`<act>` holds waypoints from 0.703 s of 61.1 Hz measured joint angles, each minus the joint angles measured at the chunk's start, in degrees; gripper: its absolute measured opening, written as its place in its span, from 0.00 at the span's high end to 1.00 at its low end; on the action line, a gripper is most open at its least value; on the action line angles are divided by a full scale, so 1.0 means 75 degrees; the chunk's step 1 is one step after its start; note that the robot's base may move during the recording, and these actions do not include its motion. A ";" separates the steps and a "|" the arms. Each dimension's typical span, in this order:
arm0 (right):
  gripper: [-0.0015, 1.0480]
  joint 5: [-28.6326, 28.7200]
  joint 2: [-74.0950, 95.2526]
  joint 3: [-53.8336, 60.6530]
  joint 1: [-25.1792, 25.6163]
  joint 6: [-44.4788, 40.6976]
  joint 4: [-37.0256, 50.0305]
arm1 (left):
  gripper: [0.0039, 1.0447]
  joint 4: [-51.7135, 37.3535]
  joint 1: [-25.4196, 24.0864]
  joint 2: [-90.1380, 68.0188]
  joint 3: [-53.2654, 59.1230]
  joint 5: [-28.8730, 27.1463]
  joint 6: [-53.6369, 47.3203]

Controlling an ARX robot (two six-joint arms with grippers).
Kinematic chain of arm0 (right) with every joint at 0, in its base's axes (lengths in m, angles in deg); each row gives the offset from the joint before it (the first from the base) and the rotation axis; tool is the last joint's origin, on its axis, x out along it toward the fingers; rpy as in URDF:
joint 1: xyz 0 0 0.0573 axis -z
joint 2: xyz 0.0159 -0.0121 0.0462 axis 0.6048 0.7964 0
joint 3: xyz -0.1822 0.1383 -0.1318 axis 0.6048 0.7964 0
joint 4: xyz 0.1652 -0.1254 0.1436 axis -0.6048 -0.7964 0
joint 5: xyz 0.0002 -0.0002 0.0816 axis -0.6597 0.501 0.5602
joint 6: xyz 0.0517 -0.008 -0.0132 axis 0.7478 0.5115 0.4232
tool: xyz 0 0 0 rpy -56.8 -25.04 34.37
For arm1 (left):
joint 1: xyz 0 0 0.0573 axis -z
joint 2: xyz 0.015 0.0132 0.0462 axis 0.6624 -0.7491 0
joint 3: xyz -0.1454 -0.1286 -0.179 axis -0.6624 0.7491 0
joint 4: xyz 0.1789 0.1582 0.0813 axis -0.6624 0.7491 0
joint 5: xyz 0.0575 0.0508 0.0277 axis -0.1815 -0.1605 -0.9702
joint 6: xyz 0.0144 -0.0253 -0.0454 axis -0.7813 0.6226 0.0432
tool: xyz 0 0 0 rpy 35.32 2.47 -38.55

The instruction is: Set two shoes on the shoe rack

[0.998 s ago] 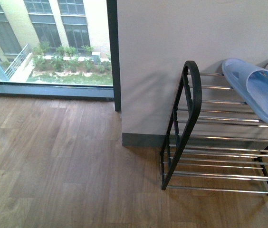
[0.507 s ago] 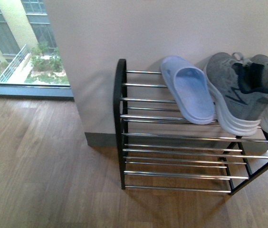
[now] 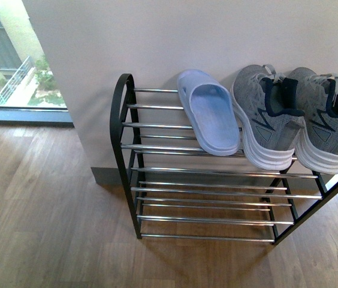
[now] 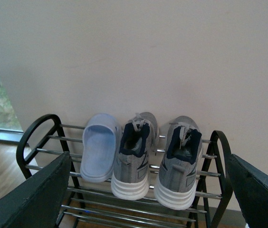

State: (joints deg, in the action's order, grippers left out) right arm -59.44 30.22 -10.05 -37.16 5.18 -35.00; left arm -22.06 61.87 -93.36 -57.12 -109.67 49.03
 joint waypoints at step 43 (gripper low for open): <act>0.09 0.0000 0.0000 0.0000 0.0000 -0.0003 0.0000 | 0.98 -0.0924 -0.0213 -0.5992 -0.3984 0.2396 0.1052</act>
State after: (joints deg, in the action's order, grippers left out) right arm -59.44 30.22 -10.05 -37.16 5.15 -35.00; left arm -28.99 60.27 -138.30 -87.00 -91.70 56.92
